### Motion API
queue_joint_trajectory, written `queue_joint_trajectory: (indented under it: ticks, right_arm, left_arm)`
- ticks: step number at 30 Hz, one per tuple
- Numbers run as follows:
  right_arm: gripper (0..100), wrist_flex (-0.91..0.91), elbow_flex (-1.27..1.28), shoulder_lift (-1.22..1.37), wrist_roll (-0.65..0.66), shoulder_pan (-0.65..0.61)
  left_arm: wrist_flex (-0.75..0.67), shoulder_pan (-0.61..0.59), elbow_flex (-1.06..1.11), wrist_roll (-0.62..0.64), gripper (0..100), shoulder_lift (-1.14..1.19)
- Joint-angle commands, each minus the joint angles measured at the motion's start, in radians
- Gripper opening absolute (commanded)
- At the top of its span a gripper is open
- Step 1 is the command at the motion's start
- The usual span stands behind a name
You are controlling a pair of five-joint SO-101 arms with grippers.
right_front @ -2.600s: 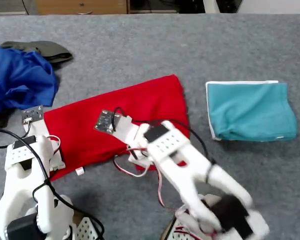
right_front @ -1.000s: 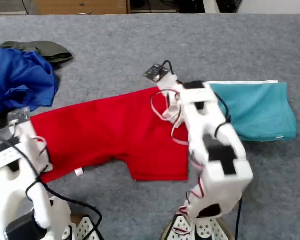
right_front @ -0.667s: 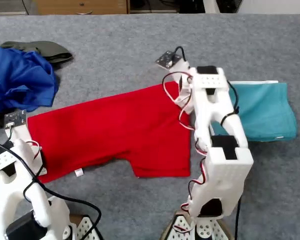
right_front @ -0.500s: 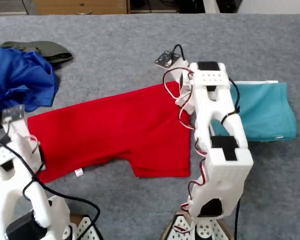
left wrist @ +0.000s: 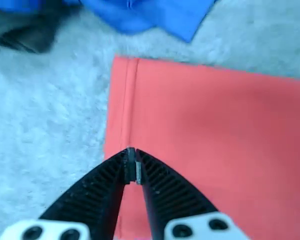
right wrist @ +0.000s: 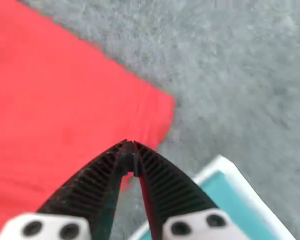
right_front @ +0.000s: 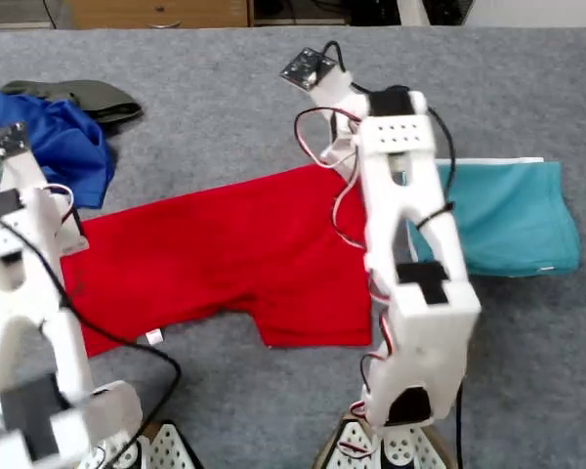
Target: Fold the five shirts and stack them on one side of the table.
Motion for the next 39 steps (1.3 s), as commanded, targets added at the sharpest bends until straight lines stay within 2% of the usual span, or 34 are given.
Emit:
queue_joint_trajectory:
  ticks: [1, 4, 8, 11, 17, 24, 28, 32, 35, 39]
  right_arm:
    - [0.4, -0.008, -0.148, 0.156, -0.048, -0.012]
    - [0.3, 0.032, -0.259, 0.297, -0.054, 0.027]
    - [0.3, 0.123, -0.44, 0.438, -0.043, 0.09]
    - [0.3, 0.195, -0.585, 0.519, -0.04, 0.101]
    - [0.4, 0.37, -0.911, 0.596, 0.006, 0.044]
    - [0.4, 0.479, -1.211, 0.595, 0.006, 0.024]
    - [0.4, 0.48, -1.168, 0.596, 0.006, 0.035]
    - [0.3, 0.482, -1.069, 0.568, -0.069, 0.051]
    - [0.2, 0.482, -0.978, 0.493, -0.114, 0.062]
    - [0.2, 0.48, -0.723, 0.328, -0.141, 0.044]
  left_arm:
    - [-0.123, -0.023, -0.052, 0.031, 2, 0.196]
    - [-0.147, -0.051, -0.103, 0.025, 2, 0.352]
    - [-0.011, -0.097, -0.235, 0.026, 2, 0.476]
    - [-0.009, -0.132, -0.292, 0.02, 2, 0.507]
    - [0.002, -0.12, -0.341, -0.023, 2, 0.466]
    - [0.109, -0.101, -0.4, -0.046, 2, 0.278]
    - [0.104, -0.095, -0.393, -0.044, 2, 0.257]
    - [-0.006, -0.106, -0.348, -0.035, 2, 0.344]
    - [-0.097, -0.126, -0.316, 0.038, 2, 0.383]
    - [-0.178, -0.124, -0.285, 0.057, 2, 0.41]
